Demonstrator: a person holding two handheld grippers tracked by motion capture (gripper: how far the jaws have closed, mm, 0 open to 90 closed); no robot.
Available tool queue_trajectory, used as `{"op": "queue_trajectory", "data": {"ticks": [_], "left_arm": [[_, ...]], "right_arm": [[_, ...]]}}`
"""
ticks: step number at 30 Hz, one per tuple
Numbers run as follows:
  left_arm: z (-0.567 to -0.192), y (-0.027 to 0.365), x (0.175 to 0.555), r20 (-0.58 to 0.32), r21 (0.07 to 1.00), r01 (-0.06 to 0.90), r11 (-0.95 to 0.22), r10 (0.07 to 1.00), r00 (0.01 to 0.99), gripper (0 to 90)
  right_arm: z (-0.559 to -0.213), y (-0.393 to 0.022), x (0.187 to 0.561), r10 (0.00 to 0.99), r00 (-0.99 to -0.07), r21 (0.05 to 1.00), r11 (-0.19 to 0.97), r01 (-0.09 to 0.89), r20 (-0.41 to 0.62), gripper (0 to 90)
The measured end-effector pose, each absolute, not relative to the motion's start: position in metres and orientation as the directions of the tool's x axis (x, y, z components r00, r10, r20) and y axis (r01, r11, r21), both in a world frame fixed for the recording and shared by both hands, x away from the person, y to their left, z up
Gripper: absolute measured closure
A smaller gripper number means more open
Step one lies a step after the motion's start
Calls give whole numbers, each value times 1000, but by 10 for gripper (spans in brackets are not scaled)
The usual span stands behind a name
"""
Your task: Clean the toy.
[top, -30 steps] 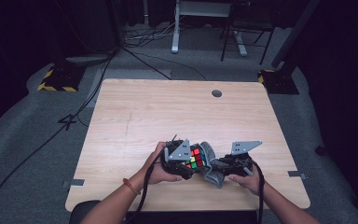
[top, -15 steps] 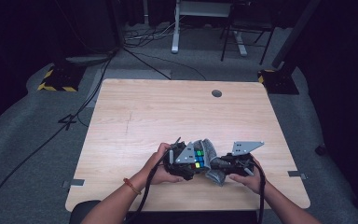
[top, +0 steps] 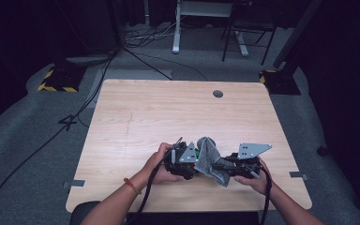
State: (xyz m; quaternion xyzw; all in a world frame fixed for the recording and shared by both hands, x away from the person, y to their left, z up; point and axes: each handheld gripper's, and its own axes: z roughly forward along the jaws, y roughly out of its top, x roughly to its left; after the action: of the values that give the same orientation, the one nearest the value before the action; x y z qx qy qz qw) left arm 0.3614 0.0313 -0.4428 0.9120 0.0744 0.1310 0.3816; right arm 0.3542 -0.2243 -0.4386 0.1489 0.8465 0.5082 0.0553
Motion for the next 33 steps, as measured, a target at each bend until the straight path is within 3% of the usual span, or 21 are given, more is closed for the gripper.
{"op": "queue_trajectory", "data": {"ticks": [7,13,20,29,33], "left_arm": [[-449,18,356,181,681,19,-732,194,964,328],[-447,21,356,184,682,21,-731,199,963,329],[-437,29,356,182,736,11,-677,213,960,329],[-438,34,358,143,773,25,-634,212,967,324],[-444,31,360,145,730,35,-683,206,968,319]], "right_arm": [[-437,-207,350,275,-961,878,453,152,24,752],[-442,-205,355,345,-938,840,517,164,-30,751],[-467,-219,374,401,-914,784,547,293,61,751],[-462,-216,370,323,-934,829,473,299,153,752],[-457,-219,368,298,-942,862,426,275,154,753]]}}
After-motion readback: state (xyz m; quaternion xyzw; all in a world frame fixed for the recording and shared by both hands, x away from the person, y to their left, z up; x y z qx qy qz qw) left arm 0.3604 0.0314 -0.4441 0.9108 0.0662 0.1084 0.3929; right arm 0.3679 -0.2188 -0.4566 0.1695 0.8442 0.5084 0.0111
